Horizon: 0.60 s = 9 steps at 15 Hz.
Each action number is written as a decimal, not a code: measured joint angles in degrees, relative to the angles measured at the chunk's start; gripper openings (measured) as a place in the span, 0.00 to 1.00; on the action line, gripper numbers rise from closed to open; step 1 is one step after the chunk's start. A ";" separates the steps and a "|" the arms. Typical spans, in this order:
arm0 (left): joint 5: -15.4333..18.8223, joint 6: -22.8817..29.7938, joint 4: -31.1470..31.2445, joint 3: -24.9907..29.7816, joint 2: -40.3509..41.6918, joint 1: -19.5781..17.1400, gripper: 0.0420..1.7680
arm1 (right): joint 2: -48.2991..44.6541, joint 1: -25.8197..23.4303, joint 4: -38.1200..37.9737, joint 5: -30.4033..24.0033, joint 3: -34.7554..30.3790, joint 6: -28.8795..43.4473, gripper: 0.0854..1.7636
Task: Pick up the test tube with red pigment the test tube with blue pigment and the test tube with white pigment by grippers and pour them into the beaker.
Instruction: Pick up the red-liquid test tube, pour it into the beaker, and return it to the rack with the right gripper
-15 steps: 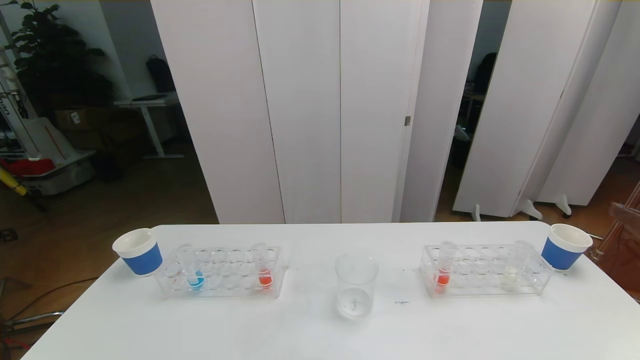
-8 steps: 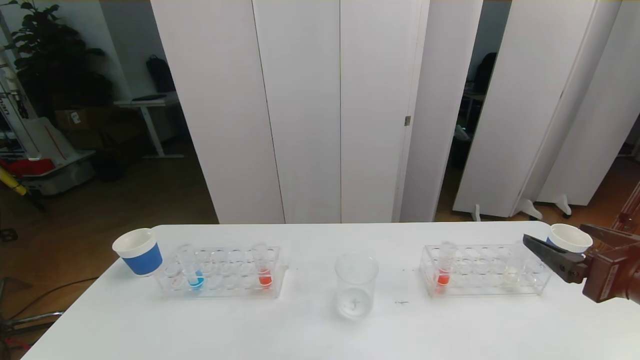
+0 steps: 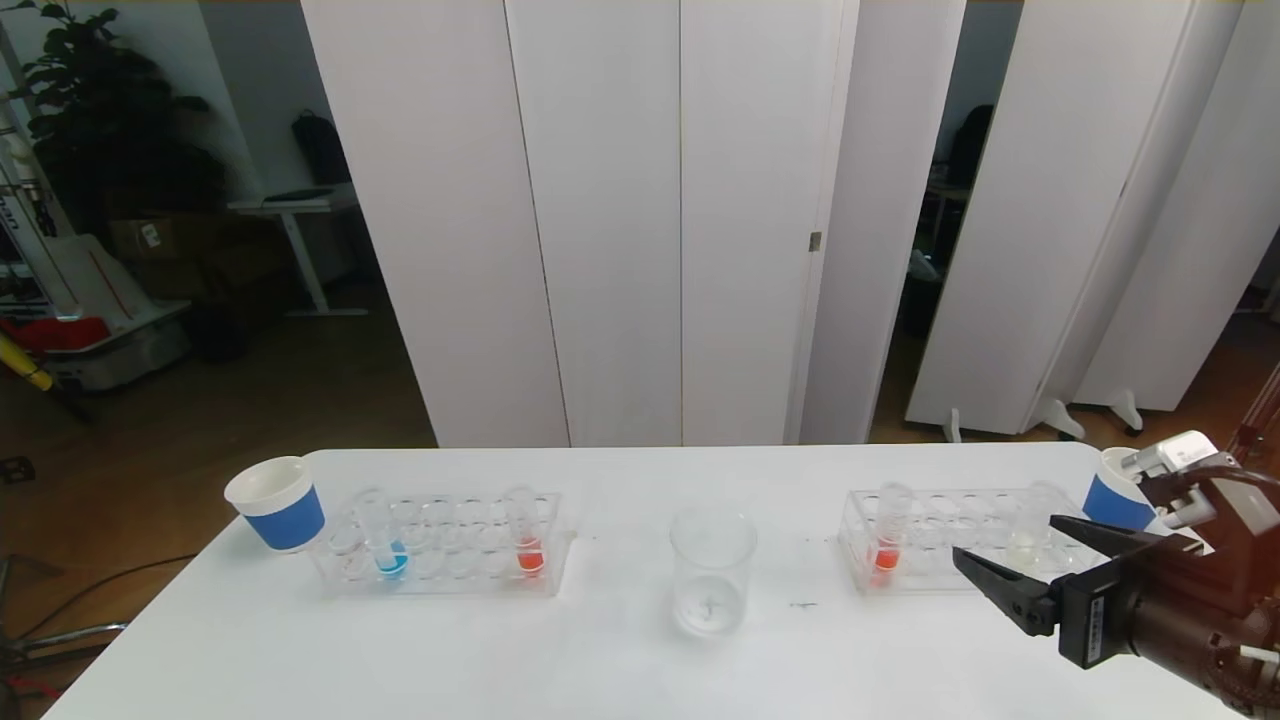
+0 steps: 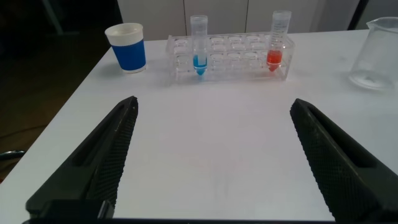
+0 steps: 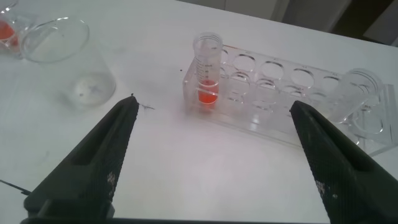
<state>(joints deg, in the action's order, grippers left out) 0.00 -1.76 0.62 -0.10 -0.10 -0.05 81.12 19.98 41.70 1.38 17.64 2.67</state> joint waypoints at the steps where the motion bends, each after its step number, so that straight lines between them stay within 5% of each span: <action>1: 0.00 0.02 0.00 0.00 0.00 -0.02 0.99 | 1.51 0.27 1.32 0.00 -0.09 0.07 0.99; 9: 0.00 0.00 0.00 0.00 0.00 -0.02 0.99 | 13.01 1.05 7.57 0.16 1.54 0.17 0.99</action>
<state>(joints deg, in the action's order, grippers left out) 0.00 -1.76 0.62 -0.10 -0.10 -0.07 94.12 21.03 49.27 1.54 19.18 2.84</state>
